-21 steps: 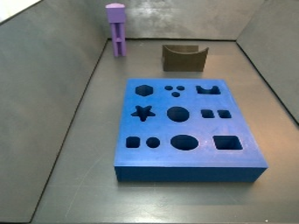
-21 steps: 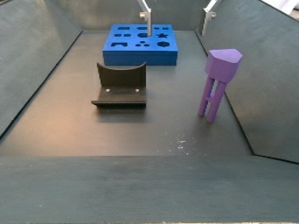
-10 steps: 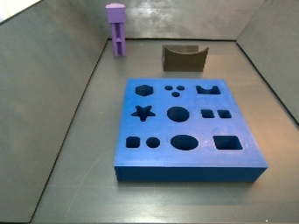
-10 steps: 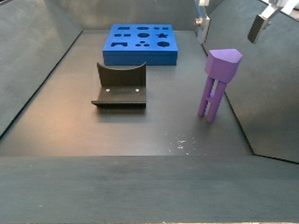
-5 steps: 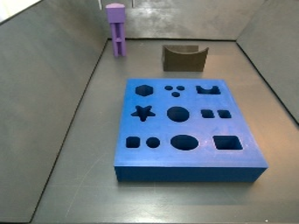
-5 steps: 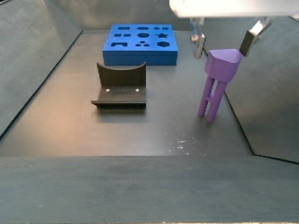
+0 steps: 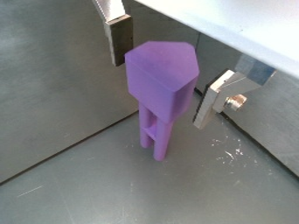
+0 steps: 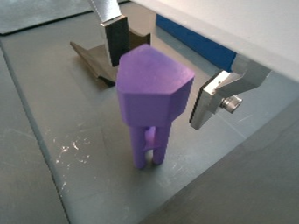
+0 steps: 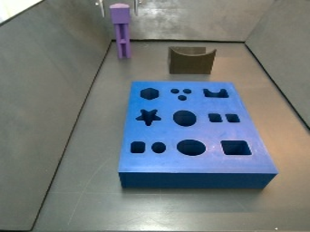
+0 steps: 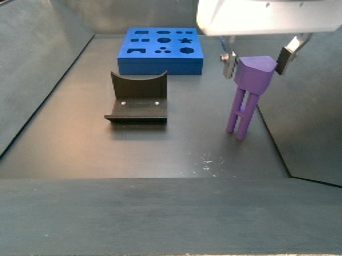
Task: Pick up the 3 prong object. Move up. Move to above the board. Insert the 3 prong object.
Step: Pick up the 3 prong object.
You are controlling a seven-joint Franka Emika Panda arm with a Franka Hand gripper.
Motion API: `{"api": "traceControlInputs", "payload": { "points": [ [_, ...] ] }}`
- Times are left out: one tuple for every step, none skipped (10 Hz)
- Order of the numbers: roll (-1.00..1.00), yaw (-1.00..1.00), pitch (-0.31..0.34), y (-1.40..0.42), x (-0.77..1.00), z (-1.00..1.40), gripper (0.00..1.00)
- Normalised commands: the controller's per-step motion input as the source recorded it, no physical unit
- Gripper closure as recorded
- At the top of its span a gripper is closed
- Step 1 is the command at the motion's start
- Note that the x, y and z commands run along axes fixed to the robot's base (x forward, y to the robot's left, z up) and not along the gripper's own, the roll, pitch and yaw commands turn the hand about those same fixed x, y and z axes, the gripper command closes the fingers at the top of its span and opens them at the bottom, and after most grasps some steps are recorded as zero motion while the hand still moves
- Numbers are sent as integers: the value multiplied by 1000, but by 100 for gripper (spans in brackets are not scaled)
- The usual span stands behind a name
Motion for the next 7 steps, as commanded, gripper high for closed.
{"api": "traceControlInputs", "payload": {
  "points": [
    [116, 0, 0, 46, 0, -209, 0],
    [114, 0, 0, 71, 0, -223, 0],
    [104, 0, 0, 91, 0, -220, 0],
    [81, 0, -9, 26, 0, -177, 0],
    [-10, 9, 0, 0, 0, -6, 0],
    [0, 0, 0, 0, 0, 0, 0],
    [0, 0, 0, 0, 0, 0, 100]
  ]
}}
